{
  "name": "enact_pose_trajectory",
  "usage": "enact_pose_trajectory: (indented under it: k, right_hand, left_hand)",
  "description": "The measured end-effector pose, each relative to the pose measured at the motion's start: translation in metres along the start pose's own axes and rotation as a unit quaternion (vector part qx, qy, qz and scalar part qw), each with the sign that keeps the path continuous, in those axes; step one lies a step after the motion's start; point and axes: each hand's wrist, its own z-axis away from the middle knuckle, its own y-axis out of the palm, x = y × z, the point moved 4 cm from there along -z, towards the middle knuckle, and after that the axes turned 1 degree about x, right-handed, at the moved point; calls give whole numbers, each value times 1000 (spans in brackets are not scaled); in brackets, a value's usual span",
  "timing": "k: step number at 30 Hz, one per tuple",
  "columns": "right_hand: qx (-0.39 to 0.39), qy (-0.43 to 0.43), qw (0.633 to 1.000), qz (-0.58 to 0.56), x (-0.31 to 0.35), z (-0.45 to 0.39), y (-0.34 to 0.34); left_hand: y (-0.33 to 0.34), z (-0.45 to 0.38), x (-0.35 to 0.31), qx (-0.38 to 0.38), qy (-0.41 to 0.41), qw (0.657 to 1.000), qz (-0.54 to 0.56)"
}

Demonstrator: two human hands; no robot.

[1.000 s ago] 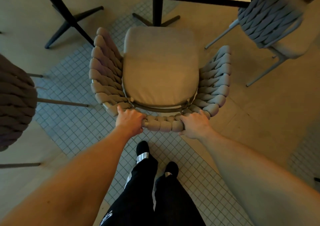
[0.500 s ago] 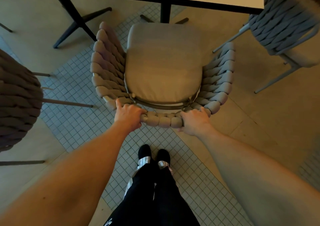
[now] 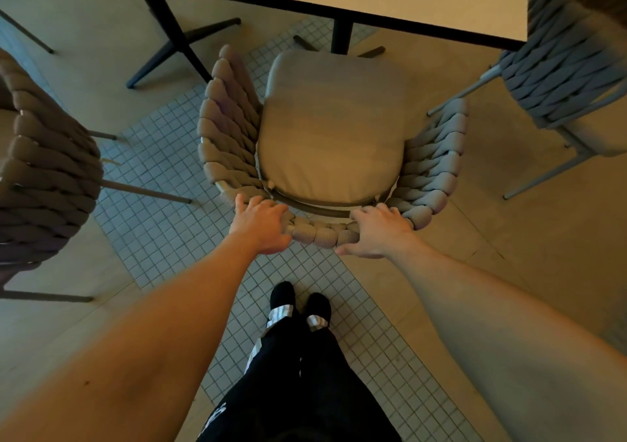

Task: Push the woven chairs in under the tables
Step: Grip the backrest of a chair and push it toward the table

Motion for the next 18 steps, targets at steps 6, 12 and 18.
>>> enact_pose_trajectory:
  k: [6,12,18]
  right_hand:
    - [-28,-30,999,-2,20,5,-26]
    - [-24,-63,998,18,49,4,-38]
    - [-16,-100,994,43,96,-5,-50]
  left_hand:
    - [-19,21,17,-18,-46,997,62]
    - [-20,52,46,-34,-92,990,105]
    - [-9,89,81,-14,-152,976,157]
